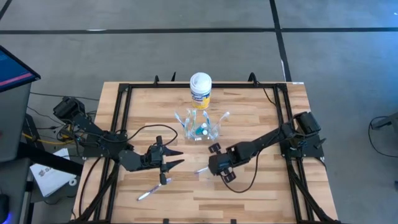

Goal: Pick & Place toothbrushing station
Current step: Put the top purple toothbrush into the transparent organizer

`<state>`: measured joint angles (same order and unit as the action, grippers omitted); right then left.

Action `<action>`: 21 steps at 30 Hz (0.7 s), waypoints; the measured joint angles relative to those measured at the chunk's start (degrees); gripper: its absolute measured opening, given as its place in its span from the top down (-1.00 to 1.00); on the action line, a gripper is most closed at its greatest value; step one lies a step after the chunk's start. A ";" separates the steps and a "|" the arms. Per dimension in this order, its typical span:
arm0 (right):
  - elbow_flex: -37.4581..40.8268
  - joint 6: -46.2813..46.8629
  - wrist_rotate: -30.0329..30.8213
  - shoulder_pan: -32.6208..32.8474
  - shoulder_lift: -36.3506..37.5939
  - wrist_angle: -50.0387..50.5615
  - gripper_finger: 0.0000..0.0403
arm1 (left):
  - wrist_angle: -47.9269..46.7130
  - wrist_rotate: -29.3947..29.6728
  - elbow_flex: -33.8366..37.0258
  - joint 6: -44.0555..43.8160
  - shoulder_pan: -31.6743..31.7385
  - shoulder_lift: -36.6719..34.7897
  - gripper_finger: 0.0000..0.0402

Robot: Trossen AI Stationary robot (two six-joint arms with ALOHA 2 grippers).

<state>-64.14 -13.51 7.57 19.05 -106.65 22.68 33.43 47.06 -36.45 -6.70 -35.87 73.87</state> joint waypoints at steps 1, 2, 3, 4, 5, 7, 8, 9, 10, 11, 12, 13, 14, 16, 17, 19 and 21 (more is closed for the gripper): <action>-0.33 0.02 0.01 0.17 0.02 0.11 0.99 | 0.00 0.01 0.00 0.00 0.01 0.00 0.41; -0.78 0.08 0.01 0.40 0.02 0.47 0.99 | 0.00 0.01 0.00 0.00 0.00 0.00 0.41; -1.47 0.44 0.18 0.57 0.02 1.35 0.99 | 0.00 0.01 0.00 0.00 0.01 0.00 0.41; -2.32 0.88 0.64 0.87 0.02 2.38 1.00 | 0.00 0.01 0.00 0.00 0.00 0.00 0.41; -3.34 1.12 1.50 1.11 0.02 3.63 1.00 | 0.00 0.01 0.00 0.00 0.00 0.00 0.41; -5.37 1.39 3.24 1.76 0.04 6.43 1.00 | 0.00 0.01 0.00 0.00 0.00 0.00 0.41; -6.39 1.37 3.73 1.97 0.04 7.70 1.00 | 0.00 0.01 0.00 0.00 0.01 0.00 0.41; -7.33 1.40 4.46 2.21 0.04 8.83 1.00 | 0.00 -0.01 0.00 0.00 0.01 0.00 0.41; -8.22 1.53 5.12 2.47 0.06 9.68 1.00 | 0.00 0.01 0.00 0.00 0.01 0.00 0.41; -9.14 1.54 5.75 2.75 0.07 10.61 1.00 | 0.02 -0.01 0.00 0.00 0.01 0.00 0.41; -10.14 1.54 5.94 3.00 0.07 11.79 1.00 | 0.01 0.01 0.00 0.00 0.01 0.00 0.41; -11.12 1.54 6.04 3.21 0.07 12.92 1.00 | 0.00 0.01 0.00 -0.01 0.00 0.00 0.41; -11.98 1.54 6.66 3.54 0.09 13.73 1.00 | 0.02 0.01 0.00 -0.02 0.01 0.00 0.41; -13.43 1.26 8.74 4.24 0.11 15.42 1.00 | 0.02 0.01 0.00 0.00 0.01 0.00 0.41; -14.05 1.11 9.63 4.53 0.11 16.38 1.00 | 0.02 -0.01 0.00 -0.02 -0.01 0.00 0.41; -15.51 1.08 11.00 4.93 0.11 18.50 1.00 | 0.02 -0.06 0.00 -1.24 0.01 0.00 0.41; -17.29 1.08 12.72 5.40 0.11 20.15 1.00 | 0.01 -1.21 0.02 -3.90 0.01 0.00 0.41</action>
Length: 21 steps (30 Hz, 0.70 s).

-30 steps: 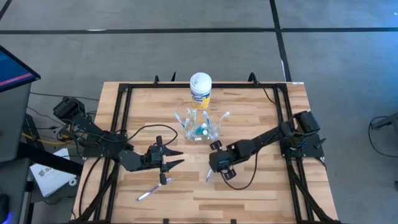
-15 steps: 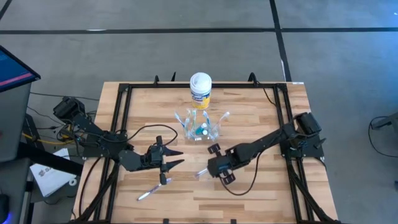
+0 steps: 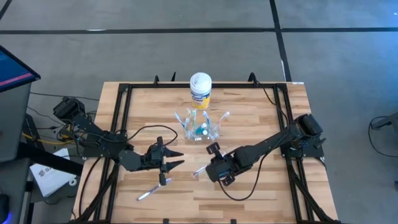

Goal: Pick & Place toothbrushing station
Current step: Put the top purple toothbrush into the transparent organizer

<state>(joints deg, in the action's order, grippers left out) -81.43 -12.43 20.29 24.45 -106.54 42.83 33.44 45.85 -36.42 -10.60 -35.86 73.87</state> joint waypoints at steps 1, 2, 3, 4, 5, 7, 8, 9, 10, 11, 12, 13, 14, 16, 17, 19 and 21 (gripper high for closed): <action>-0.95 0.00 0.85 0.25 0.00 0.93 1.00 | 0.01 -0.81 0.00 -1.29 0.16 0.00 0.41; -1.83 -0.01 1.62 0.46 0.00 1.93 1.00 | 0.02 -2.02 0.00 -2.30 0.43 0.00 0.41; -2.56 0.00 2.30 0.73 0.00 2.58 1.00 | 0.00 -3.10 0.00 -3.39 0.66 0.00 0.41; -3.31 -0.03 2.75 0.95 0.00 3.09 1.00 | -0.02 -4.13 0.00 -4.38 0.95 0.00 0.41; -3.95 -0.04 3.36 1.13 0.00 3.51 1.00 | -0.06 -5.08 0.00 -5.30 1.28 0.01 0.41; -5.37 -0.20 5.03 1.68 0.00 4.53 1.00 | 0.07 -6.35 0.00 -7.68 2.15 0.62 0.41; -6.26 -0.33 5.78 1.92 0.00 5.59 1.00 | -0.19 -6.89 0.00 -8.36 2.70 1.12 0.41; -7.15 -0.75 6.71 2.26 0.02 6.47 1.00 | -0.32 -7.01 0.02 -9.29 3.16 1.68 0.41; -7.83 -1.20 7.52 2.59 0.06 6.79 1.00 | -0.21 -7.41 0.02 -10.43 3.74 2.37 0.41; -8.31 -1.53 8.31 2.89 0.09 6.81 1.00 | -0.05 -7.87 0.00 -11.95 4.48 3.19 0.41; -8.74 -1.64 8.55 3.07 0.09 6.88 1.00 | -0.18 -8.73 0.02 -13.67 5.24 4.04 0.41; -9.25 -1.69 8.55 3.28 0.09 7.09 1.00 | -0.33 -9.73 0.02 -15.17 5.97 4.89 0.41; -9.86 -1.68 8.60 3.47 0.09 7.42 1.00 | -0.35 -11.15 0.02 -16.53 6.71 5.62 0.41; -10.93 -1.75 10.19 4.21 0.09 8.13 1.00 | -0.27 -13.94 0.02 -19.00 8.20 6.76 0.41; -11.20 -2.16 11.24 4.56 0.09 8.58 1.00 | -0.26 -15.26 0.02 -20.29 8.81 7.20 0.41; -11.35 -3.09 12.42 5.07 0.09 8.86 1.00 | -0.23 -17.40 0.02 -22.62 10.07 8.00 0.41; -11.62 -3.15 12.77 5.46 0.09 9.16 1.00 | -0.29 -20.06 0.02 -24.61 11.15 8.51 0.41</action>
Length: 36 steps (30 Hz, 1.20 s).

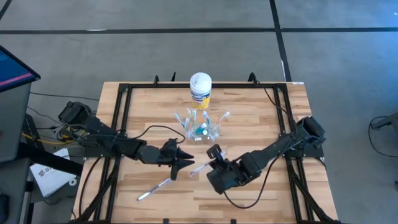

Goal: Pick & Place toothbrushing station
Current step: Put the top purple toothbrush into the transparent organizer

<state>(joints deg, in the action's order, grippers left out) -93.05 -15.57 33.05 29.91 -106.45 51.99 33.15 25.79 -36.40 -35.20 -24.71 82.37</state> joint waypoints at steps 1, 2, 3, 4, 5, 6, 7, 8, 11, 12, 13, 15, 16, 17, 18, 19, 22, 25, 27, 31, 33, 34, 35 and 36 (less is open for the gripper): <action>-0.01 0.00 0.03 0.11 0.00 0.22 1.00 | -0.04 -1.60 0.00 -1.01 0.51 0.02 0.41; -0.01 -0.01 0.07 0.15 0.00 0.48 1.00 | 0.08 -3.34 0.00 -1.79 0.92 0.02 0.41; -0.01 -0.02 0.17 0.20 -0.01 0.77 1.00 | 0.21 -5.01 -0.02 -2.76 1.29 0.02 0.41; -0.01 -0.02 0.29 0.22 -0.02 0.83 1.00 | 0.14 -6.30 0.00 -3.40 1.57 0.02 0.41; -0.01 -0.02 0.50 0.22 -0.02 0.82 1.00 | 0.05 -7.29 0.00 -3.91 1.67 0.02 0.41; -0.01 -0.04 0.78 0.18 -0.02 0.80 1.00 | 0.06 -7.96 -0.01 -4.38 1.66 0.02 0.41; -0.01 -0.02 1.39 0.20 -0.02 0.81 1.00 | 0.04 -8.46 0.00 -4.73 1.66 0.02 0.41; -0.01 -0.04 2.19 0.18 -0.02 0.83 1.00 | -0.21 -8.77 0.00 -5.38 1.66 0.02 0.41; -0.01 -0.04 3.49 0.16 -0.02 0.76 1.00 | -2.24 -8.79 -0.02 -7.06 1.63 0.02 0.41; -0.01 -0.04 3.56 0.15 -0.02 0.76 1.00 | -2.46 -8.77 -0.02 -7.29 1.55 0.02 0.41; -0.01 -0.06 3.68 0.18 -0.02 0.75 1.00 | -2.55 -8.77 -0.02 -7.40 1.50 0.02 0.41; -0.01 -0.46 4.50 0.18 -0.02 0.72 1.00 | -2.69 -8.86 -0.02 -7.53 1.50 0.02 0.41; -0.01 -0.91 4.58 0.18 -0.02 0.71 1.00 | -2.74 -9.28 -0.01 -7.62 1.50 0.02 0.41; -0.01 -1.23 4.64 0.18 -0.02 0.61 1.00 | -2.74 -9.50 -0.02 -7.73 1.49 0.02 0.41; -0.01 -1.38 4.70 0.18 -0.02 0.20 1.00 | -2.74 -9.69 -0.02 -7.74 1.49 0.02 0.41; -0.01 -1.42 4.70 0.18 -0.02 -0.35 1.00 | -2.76 -9.69 0.00 -7.76 1.48 0.02 0.41; -0.75 -1.92 4.71 0.16 -0.07 -0.32 1.00 | -2.83 -9.69 0.00 -7.76 1.48 0.02 0.41; -2.42 -2.97 5.19 0.20 -0.04 -0.46 1.00 | -2.84 -9.69 0.46 -8.72 1.48 0.02 0.41; -3.40 -3.10 6.05 0.18 -0.04 -0.12 1.00 | -3.11 -9.69 1.06 -9.47 1.48 0.02 0.41; -5.25 -5.16 7.03 0.15 -0.04 -0.26 1.00 | -3.15 -9.67 1.81 -10.53 1.48 -0.01 0.41; -5.38 -5.96 7.43 0.15 -0.04 -0.44 1.00 | -2.65 -9.88 1.81 -10.48 1.39 -0.01 0.41; -5.38 -6.03 7.48 0.00 -0.04 -0.41 1.00 | -2.61 -10.31 1.81 -10.34 1.39 -0.01 0.41; -5.38 -6.01 7.46 -0.20 -0.06 -0.37 1.00 | -2.67 -10.61 1.81 -10.31 1.39 -0.01 0.41; -5.38 -6.03 7.46 -0.37 -0.04 -0.37 1.00 | -2.67 -10.79 1.81 -10.31 1.39 -0.01 0.41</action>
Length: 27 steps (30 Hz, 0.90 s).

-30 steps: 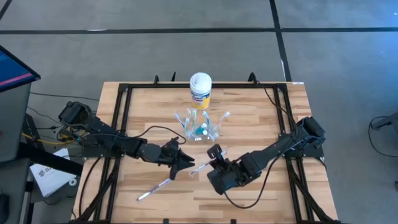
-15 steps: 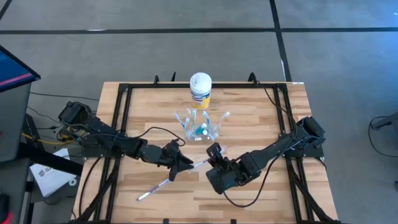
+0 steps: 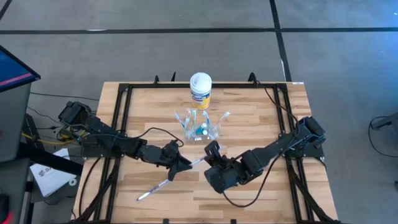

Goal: Pick & Place toothbrushing station
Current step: Put the top purple toothbrush into the transparent organizer

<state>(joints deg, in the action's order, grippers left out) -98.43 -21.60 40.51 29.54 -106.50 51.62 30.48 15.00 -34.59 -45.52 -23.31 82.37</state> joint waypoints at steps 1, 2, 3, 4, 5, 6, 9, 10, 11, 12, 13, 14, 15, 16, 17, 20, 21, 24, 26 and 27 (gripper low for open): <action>0.00 0.00 0.02 -0.05 0.00 -0.02 1.00 | 0.03 -0.01 0.00 0.02 0.00 0.00 0.41; 0.00 0.00 0.02 -0.11 0.00 -0.11 1.00 | 0.01 0.00 0.00 0.02 0.00 0.00 0.41; 0.00 0.00 0.00 -0.20 -0.01 -0.25 1.00 | 0.00 -0.02 0.00 0.03 0.00 0.00 0.41; 0.00 0.00 0.00 -0.34 -0.01 -0.38 1.00 | 0.03 -0.02 0.00 0.05 0.00 0.00 0.41; 0.00 0.00 0.02 -0.52 -0.01 -0.44 1.00 | 0.03 -0.02 0.00 0.07 0.00 0.00 0.41; 0.00 0.00 0.03 -0.53 -0.04 -0.47 1.00 | 0.00 -0.02 0.00 0.09 0.00 0.00 0.41; 0.02 -1.08 0.04 -0.76 -0.48 -0.83 1.00 | 0.00 -0.02 0.00 0.13 0.00 0.00 0.41; 0.04 -1.37 0.04 -0.85 -0.50 -0.99 1.00 | 0.00 -0.02 0.00 0.15 0.00 0.00 0.41; 0.04 -1.42 0.04 -0.84 -0.49 -1.37 1.00 | 0.00 -0.02 0.00 0.17 0.00 0.00 0.41; 0.02 -1.40 0.06 -0.97 -0.48 -1.50 1.00 | 0.00 -0.02 0.00 0.20 0.00 0.00 0.41; 0.02 -1.44 0.05 -1.15 -0.48 -1.43 1.00 | -0.01 -0.04 0.00 0.20 0.00 0.00 0.42; 0.02 -1.49 0.05 -1.23 -0.48 -1.40 1.00 | 0.00 -0.05 0.00 0.21 0.00 0.00 0.42; 0.02 -1.49 0.09 -1.35 -0.48 -1.43 1.00 | -0.01 -0.04 0.00 0.22 0.00 0.00 0.44; 0.02 -1.49 0.19 -1.57 -0.48 -1.53 1.00 | -0.02 -0.04 0.00 0.23 0.00 0.00 0.46; 0.02 -1.49 0.30 -1.66 -0.48 -1.55 1.00 | -0.03 -0.04 0.00 0.42 0.00 0.00 0.50; 0.02 -1.49 0.32 -1.68 -0.48 -1.52 1.00 | -0.04 -0.06 0.00 2.33 0.00 0.00 0.65; 0.02 -1.48 0.31 -1.64 -0.48 -1.53 1.00 | -0.05 -0.06 0.00 2.96 0.00 0.00 0.73; 0.02 -1.40 0.28 -1.60 -0.48 -1.56 1.00 | -0.26 -0.08 0.00 3.53 0.02 0.00 0.92; 0.02 -1.31 0.31 -1.60 -0.48 -1.62 1.00 | -0.26 -0.06 0.00 4.74 0.02 0.00 0.93; 0.02 -0.99 0.31 -1.60 -0.48 -1.62 1.00 | -0.30 -0.02 0.00 5.01 0.02 0.00 0.92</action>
<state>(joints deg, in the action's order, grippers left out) -98.41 -22.59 40.82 27.94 -106.98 50.00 30.17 14.98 -34.59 -40.51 -23.29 82.37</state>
